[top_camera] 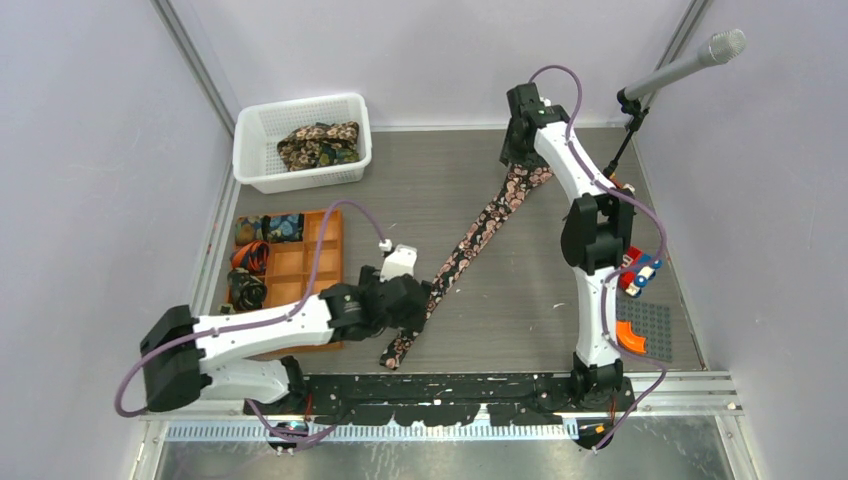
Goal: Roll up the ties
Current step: Flatten out the tie at the center of the board.
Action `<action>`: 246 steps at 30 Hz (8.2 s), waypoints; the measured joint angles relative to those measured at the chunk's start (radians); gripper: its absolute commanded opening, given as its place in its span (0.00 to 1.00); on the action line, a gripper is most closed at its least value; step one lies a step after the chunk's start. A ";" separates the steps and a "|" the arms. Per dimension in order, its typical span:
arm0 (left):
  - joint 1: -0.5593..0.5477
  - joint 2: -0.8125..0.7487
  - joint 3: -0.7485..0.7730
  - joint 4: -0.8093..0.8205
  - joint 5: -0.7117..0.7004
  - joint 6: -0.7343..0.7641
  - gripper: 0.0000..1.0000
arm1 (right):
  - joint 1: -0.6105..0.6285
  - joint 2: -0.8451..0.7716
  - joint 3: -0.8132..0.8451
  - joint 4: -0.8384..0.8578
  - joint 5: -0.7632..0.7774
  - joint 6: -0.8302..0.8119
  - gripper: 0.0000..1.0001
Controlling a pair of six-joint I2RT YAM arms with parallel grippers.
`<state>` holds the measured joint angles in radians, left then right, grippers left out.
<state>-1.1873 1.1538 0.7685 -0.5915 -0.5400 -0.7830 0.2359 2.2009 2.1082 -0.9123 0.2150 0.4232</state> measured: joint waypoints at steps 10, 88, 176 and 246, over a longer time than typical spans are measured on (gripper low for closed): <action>0.171 0.283 0.126 0.133 0.241 0.182 1.00 | -0.076 0.337 0.368 -0.079 0.039 -0.002 0.49; 0.214 0.495 0.146 0.285 0.320 0.199 0.85 | -0.077 0.266 0.150 0.138 0.161 -0.060 0.00; 0.201 -0.219 -0.047 -0.251 0.217 -0.174 0.78 | 0.496 -0.361 -0.892 0.372 -0.236 0.389 0.49; 0.343 0.222 0.095 -0.096 0.220 -0.078 0.65 | 0.422 -0.598 -1.041 0.340 -0.125 0.440 0.37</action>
<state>-0.8440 1.3754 0.8631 -0.6876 -0.3202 -0.8612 0.6582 1.6032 1.0676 -0.5728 0.0898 0.8631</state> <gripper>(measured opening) 0.661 0.391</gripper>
